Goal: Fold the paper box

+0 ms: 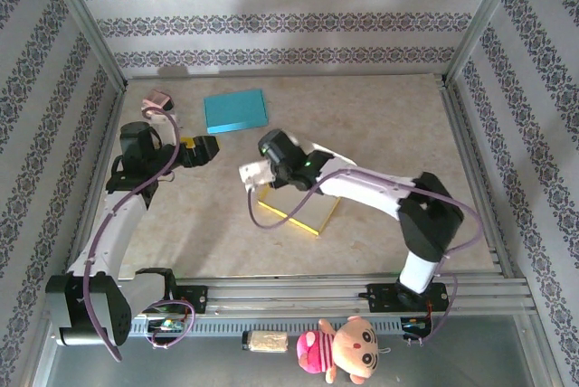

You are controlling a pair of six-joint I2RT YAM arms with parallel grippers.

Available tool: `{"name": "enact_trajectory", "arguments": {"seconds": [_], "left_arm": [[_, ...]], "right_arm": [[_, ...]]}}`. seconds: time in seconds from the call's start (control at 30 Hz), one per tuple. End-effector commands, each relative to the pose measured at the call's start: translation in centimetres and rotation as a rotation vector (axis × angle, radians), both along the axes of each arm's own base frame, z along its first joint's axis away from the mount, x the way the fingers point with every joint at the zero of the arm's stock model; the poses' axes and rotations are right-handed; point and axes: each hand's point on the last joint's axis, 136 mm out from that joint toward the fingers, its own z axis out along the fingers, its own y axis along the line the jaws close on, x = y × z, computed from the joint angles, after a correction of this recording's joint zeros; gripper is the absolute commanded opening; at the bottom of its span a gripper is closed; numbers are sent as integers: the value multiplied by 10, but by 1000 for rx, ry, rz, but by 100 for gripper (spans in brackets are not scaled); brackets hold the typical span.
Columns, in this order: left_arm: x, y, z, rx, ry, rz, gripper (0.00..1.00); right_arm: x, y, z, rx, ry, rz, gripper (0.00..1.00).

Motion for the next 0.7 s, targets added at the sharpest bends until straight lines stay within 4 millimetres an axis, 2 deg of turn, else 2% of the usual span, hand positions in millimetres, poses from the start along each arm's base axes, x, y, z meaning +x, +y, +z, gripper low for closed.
{"name": "enact_trajectory", "arguments": {"seconds": [0.0, 0.03, 0.1, 0.17, 0.23, 0.3, 0.4, 0.53, 0.6, 0.67], "left_arm": [[-4, -36, 22, 195, -227, -239, 100], [-6, -49, 19, 257, -264, -313, 100], [-13, -76, 9, 385, -320, -467, 100], [-17, -99, -5, 501, -369, -618, 100], [-13, -113, -12, 548, -420, -701, 100], [-5, -124, -15, 552, -473, -763, 100], [4, -136, -20, 556, -515, -854, 99], [14, -149, -28, 545, -518, -963, 99], [20, -153, -31, 537, -518, -992, 99], [27, -154, -38, 559, -511, -1002, 100]], "right_arm": [[-11, -41, 81, 480, 248, -461, 65], [-17, -58, 91, 563, 293, -565, 69], [-28, -97, 99, 675, 352, -794, 77], [-43, -141, 94, 724, 444, -1013, 82], [-55, -178, 79, 750, 572, -1232, 87], [-66, -192, 54, 736, 731, -1340, 98], [-70, -198, 21, 627, 799, -1359, 98], [-53, -208, -8, 511, 764, -1352, 98], [-49, -211, -22, 461, 772, -1379, 93], [-49, -212, -33, 427, 772, -1395, 83]]}}
